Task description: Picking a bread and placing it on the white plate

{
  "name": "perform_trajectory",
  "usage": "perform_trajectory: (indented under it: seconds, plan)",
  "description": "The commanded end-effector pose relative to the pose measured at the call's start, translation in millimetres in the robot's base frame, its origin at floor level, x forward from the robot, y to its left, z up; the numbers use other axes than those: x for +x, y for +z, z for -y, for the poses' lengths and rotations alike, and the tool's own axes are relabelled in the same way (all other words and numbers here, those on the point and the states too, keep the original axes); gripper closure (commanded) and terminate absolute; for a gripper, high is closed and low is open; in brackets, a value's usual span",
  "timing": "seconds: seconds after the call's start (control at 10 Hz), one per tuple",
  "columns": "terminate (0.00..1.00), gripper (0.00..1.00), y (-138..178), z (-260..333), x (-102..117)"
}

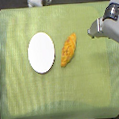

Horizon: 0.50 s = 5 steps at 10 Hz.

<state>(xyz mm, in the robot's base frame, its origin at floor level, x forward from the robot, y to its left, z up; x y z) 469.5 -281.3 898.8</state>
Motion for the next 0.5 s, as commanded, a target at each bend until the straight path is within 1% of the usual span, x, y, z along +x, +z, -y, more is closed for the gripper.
perform_trajectory:
  seconds: [0.0,0.4]
  plan:
    - [0.00,0.00,-0.2,-2.3,0.6]
    - [0.00,0.00,2.4,-9.1,4.3]
